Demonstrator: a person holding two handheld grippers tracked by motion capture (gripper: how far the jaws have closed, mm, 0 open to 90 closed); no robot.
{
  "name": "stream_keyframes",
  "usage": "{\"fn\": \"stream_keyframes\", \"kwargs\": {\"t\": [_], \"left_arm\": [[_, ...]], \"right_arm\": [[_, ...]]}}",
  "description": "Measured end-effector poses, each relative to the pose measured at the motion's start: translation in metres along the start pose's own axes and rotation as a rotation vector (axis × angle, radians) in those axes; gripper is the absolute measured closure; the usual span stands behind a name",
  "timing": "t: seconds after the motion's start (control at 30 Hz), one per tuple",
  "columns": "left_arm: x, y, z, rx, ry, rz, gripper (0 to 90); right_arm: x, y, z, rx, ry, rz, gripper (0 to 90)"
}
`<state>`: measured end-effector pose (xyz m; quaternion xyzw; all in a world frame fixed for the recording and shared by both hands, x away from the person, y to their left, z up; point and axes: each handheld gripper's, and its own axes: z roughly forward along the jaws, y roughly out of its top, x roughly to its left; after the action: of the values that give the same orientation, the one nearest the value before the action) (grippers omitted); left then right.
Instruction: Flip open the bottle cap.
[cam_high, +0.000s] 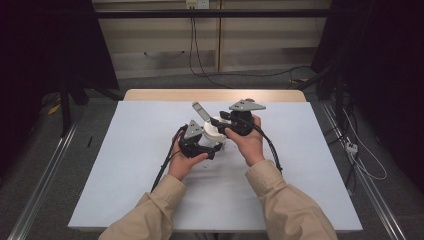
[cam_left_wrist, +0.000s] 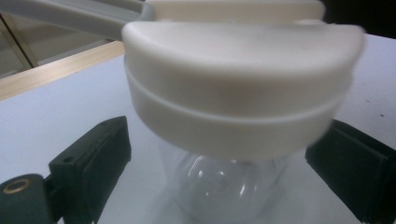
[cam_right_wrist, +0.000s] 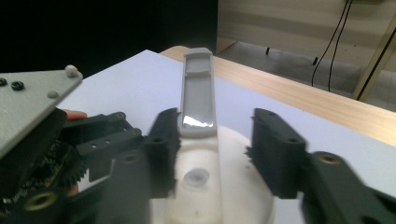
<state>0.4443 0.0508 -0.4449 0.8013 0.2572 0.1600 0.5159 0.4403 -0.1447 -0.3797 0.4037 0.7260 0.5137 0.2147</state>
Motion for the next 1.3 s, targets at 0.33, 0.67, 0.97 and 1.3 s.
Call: {"fn": "stream_keyframes", "kwargs": {"t": [0.33, 0.67, 0.97, 1.3], "left_arm": [[0.002, -0.008, -0.035, -0.004, -0.01, -0.037, 5.8], [0.002, -0.02, -0.059, 0.006, -0.001, -0.06, 5.8], [0.005, -0.03, -0.078, 0.025, 0.016, -0.069, 5.9], [0.007, -0.039, -0.1, 0.025, 0.028, -0.079, 6.0]], "right_arm": [[-0.002, -0.013, -0.034, -0.001, -0.007, -0.009, 24.5], [0.0, -0.036, -0.056, 0.017, -0.004, -0.04, 17.2], [-0.003, -0.063, -0.071, 0.057, -0.018, -0.039, 15.0], [-0.007, -0.089, -0.091, 0.06, -0.047, -0.021, 12.6]]}}
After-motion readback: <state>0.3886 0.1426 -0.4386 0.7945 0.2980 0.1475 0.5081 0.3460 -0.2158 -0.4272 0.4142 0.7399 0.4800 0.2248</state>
